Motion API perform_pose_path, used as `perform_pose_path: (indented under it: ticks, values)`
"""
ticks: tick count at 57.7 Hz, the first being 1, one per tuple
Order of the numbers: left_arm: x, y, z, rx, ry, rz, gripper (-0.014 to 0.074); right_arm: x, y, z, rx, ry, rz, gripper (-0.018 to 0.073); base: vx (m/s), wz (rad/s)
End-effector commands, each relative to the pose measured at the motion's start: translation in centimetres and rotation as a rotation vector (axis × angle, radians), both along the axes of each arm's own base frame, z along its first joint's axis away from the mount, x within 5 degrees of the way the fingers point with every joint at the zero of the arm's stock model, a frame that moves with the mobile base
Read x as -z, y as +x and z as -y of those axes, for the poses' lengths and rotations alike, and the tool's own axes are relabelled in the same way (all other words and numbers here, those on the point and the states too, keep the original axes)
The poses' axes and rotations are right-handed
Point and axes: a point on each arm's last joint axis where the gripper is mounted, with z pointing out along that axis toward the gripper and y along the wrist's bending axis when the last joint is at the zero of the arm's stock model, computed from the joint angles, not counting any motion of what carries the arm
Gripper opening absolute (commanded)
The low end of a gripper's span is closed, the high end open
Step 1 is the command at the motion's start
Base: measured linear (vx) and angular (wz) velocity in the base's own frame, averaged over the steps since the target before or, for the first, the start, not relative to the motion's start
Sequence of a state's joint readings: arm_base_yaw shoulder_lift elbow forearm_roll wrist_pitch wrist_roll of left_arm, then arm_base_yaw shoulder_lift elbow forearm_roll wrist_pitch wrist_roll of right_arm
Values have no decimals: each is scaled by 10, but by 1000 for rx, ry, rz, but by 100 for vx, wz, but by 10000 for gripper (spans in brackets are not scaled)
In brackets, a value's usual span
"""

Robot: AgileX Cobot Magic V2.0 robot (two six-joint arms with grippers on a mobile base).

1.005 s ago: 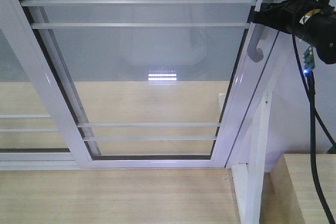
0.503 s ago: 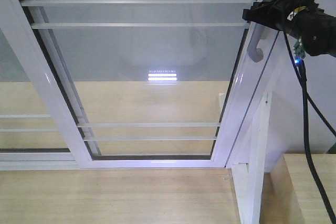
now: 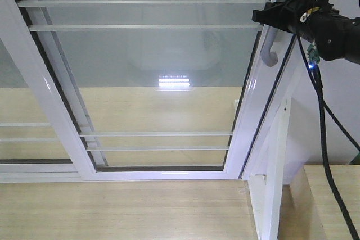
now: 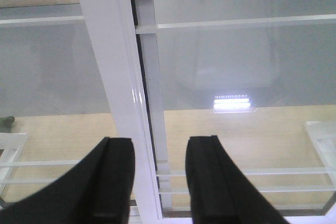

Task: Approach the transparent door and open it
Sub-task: 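Reach the right gripper to the door's vertical handle and grasp it, then pull the handle with the right gripper, sliding the door partly open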

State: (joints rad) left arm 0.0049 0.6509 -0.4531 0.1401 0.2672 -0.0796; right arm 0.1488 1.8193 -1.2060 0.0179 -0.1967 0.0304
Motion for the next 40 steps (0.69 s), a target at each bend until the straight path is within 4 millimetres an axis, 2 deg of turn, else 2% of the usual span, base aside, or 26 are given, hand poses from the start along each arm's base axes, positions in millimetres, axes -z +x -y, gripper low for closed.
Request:
perform_pose_path:
  ticks: [1,20,40]
  values:
    - [-17,4,1,10,-11,103,388,-40,-6,-23,-69,1,167,324,0,0]
    - [-17,4,1,10,-11,103,388,-40,-12,-48,-125,15,165,324,0,0]
    - [-17,4,1,10,-11,103,388,-36,-24,-96,-241,32,187,324,0,0]
